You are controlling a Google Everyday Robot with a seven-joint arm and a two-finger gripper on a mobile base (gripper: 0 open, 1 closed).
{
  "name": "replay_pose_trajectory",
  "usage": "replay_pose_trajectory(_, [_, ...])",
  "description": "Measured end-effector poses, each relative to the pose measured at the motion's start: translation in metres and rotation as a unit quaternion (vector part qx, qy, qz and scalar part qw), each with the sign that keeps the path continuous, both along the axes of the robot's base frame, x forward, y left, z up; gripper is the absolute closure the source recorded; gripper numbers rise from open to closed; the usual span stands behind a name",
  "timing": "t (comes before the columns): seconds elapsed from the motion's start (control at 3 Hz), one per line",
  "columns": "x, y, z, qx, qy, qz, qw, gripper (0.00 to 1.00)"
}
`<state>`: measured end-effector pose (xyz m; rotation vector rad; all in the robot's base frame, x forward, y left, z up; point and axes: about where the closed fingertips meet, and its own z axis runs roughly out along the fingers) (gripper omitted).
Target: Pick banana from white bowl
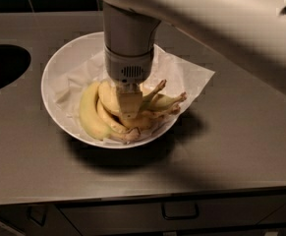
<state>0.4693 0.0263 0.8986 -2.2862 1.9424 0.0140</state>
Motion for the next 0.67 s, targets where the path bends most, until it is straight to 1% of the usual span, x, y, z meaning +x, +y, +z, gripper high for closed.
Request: replay_pose_trajectory(0.67, [0.0023,0.0009,-0.0013,-0.001,0.013,-0.009,0.9999,0.66])
